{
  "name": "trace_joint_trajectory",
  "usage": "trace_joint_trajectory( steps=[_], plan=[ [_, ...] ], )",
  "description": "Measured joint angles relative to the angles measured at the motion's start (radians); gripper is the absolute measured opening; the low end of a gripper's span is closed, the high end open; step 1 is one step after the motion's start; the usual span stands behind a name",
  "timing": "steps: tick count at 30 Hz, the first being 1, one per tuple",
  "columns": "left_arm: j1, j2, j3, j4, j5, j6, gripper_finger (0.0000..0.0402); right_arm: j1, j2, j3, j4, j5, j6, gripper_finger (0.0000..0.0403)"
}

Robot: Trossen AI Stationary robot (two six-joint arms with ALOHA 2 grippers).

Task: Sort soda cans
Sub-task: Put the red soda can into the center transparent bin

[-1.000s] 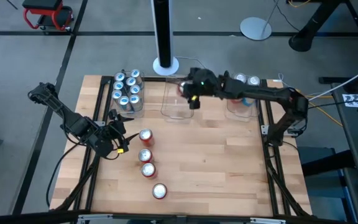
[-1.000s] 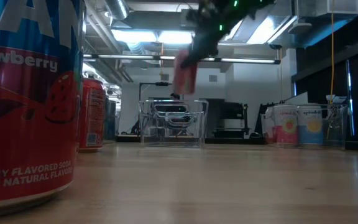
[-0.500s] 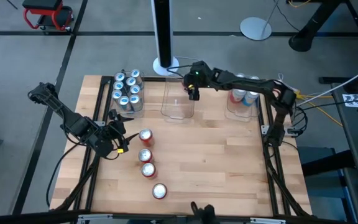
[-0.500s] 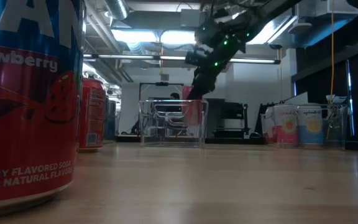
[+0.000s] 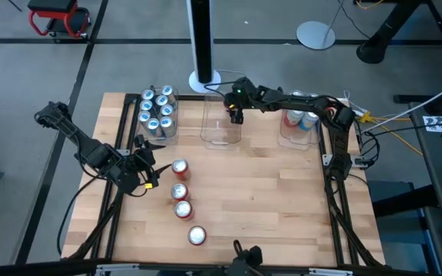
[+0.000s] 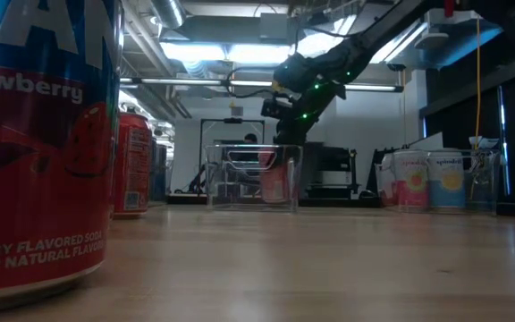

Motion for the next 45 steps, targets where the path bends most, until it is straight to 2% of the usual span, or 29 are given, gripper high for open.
trace_joint_trajectory(
  steps=[3, 12, 19, 27, 32, 38, 42, 45],
  plan=[
    [0.0, 0.0, 0.0, 0.001, 0.0, 0.001, 0.0308, 0.002, 0.007, 0.0, -0.005, 0.01, 0.0, 0.0316],
    [0.0, 0.0, 0.0, 0.003, 0.0, 0.001, 0.0308, 0.002, 0.008, 0.003, 0.012, 0.072, -0.008, 0.0393],
    [0.0, 0.0, 0.0, 0.003, 0.0, 0.001, 0.0308, 0.002, -0.006, 0.001, 0.009, 0.086, -0.056, 0.0385],
    [0.0, 0.0, 0.0, 0.001, 0.0, 0.002, 0.0308, 0.033, -0.195, 0.002, -0.077, 0.042, -0.081, 0.0382],
    [0.0, 0.0, 0.0, 0.002, 0.0, 0.004, 0.0308, 0.17, -0.292, 0.002, -0.118, 0.013, -0.136, 0.0383],
    [0.0, 0.0, 0.0, -0.002, 0.004, 0.001, 0.0308, 0.444, -0.305, 0.002, -0.118, -0.013, -0.21, 0.0383],
    [0.0, 0.001, 0.0, 0.002, 0.071, -0.022, 0.0308, 0.617, -0.293, 0.001, -0.121, 0.034, -0.268, 0.0383],
    [-0.006, 0.018, -0.003, 0.0, 0.136, -0.068, 0.0308, 0.719, -0.284, 0.001, -0.118, 0.107, -0.297, 0.0383]
  ],
)
